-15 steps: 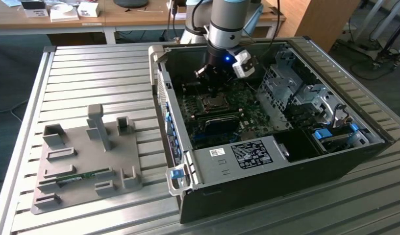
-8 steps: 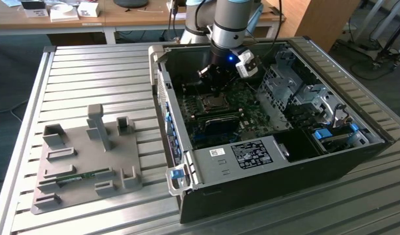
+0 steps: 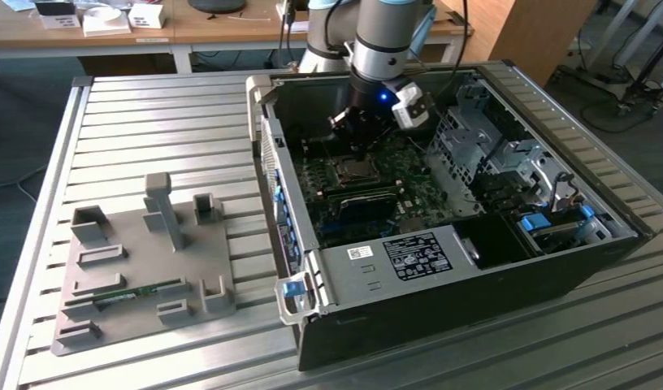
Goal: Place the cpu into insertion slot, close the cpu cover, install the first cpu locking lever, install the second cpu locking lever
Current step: 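Install the first cpu locking lever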
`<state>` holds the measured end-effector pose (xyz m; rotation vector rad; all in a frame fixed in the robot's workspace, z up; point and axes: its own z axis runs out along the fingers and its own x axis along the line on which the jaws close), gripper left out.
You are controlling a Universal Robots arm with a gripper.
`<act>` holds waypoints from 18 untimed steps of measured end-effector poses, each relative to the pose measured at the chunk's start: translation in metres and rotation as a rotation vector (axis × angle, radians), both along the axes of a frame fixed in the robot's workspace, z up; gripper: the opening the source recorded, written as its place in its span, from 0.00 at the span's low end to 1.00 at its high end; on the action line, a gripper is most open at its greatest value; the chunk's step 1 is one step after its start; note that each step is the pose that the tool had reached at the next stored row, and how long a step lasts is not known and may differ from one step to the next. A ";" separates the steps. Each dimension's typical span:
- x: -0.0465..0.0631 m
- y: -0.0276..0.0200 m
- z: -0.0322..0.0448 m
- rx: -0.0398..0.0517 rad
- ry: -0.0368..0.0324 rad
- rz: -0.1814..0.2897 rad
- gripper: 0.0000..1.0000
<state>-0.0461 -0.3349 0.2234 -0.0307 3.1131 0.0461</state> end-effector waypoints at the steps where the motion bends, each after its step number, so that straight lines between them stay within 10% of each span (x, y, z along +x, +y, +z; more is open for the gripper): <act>1: 0.001 0.0000 0.0000 0.0000 0.0000 0.000 0.10; 18: -0.012 0.0000 -0.0004 0.0001 -0.0001 0.000 0.10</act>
